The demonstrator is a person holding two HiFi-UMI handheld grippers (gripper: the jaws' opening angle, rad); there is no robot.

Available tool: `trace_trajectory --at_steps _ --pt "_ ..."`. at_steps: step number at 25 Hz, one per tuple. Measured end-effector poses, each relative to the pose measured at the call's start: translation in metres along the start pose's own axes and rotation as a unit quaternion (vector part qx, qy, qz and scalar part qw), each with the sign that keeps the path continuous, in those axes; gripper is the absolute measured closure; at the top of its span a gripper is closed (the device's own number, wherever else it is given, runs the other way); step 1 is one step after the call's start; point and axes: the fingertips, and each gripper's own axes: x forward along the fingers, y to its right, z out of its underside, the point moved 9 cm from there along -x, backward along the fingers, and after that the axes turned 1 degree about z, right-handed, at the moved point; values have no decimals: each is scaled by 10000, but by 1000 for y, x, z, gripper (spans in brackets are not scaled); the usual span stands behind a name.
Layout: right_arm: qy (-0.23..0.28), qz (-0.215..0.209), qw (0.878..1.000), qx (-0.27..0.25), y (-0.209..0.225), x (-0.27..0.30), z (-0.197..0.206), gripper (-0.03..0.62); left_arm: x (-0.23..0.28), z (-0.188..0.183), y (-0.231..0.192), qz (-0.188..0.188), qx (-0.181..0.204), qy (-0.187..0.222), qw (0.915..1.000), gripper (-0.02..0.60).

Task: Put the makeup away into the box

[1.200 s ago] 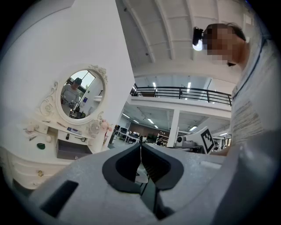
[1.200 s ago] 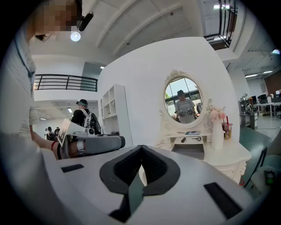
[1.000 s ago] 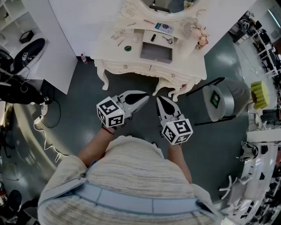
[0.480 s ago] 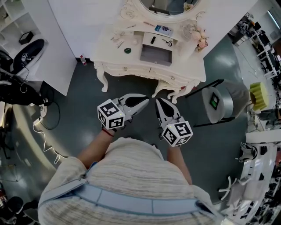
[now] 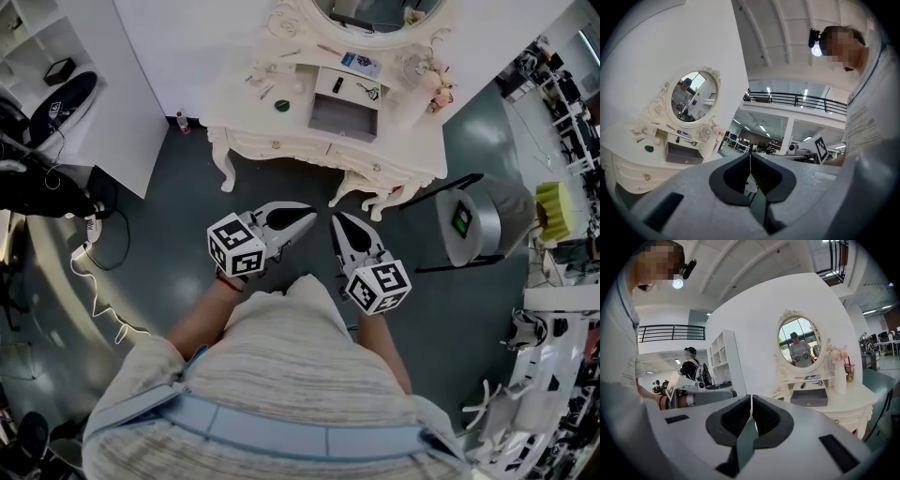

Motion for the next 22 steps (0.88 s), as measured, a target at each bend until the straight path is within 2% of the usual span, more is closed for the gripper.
trace_trajectory --at_steps 8,22 --pt "-5 -73 10000 8 26 31 -6 583 7 -8 -31 -128 4 -25 9999 566" --pt "-91 -166 9998 -49 137 104 -47 583 89 -49 -124 -318 77 -143 9994 566"
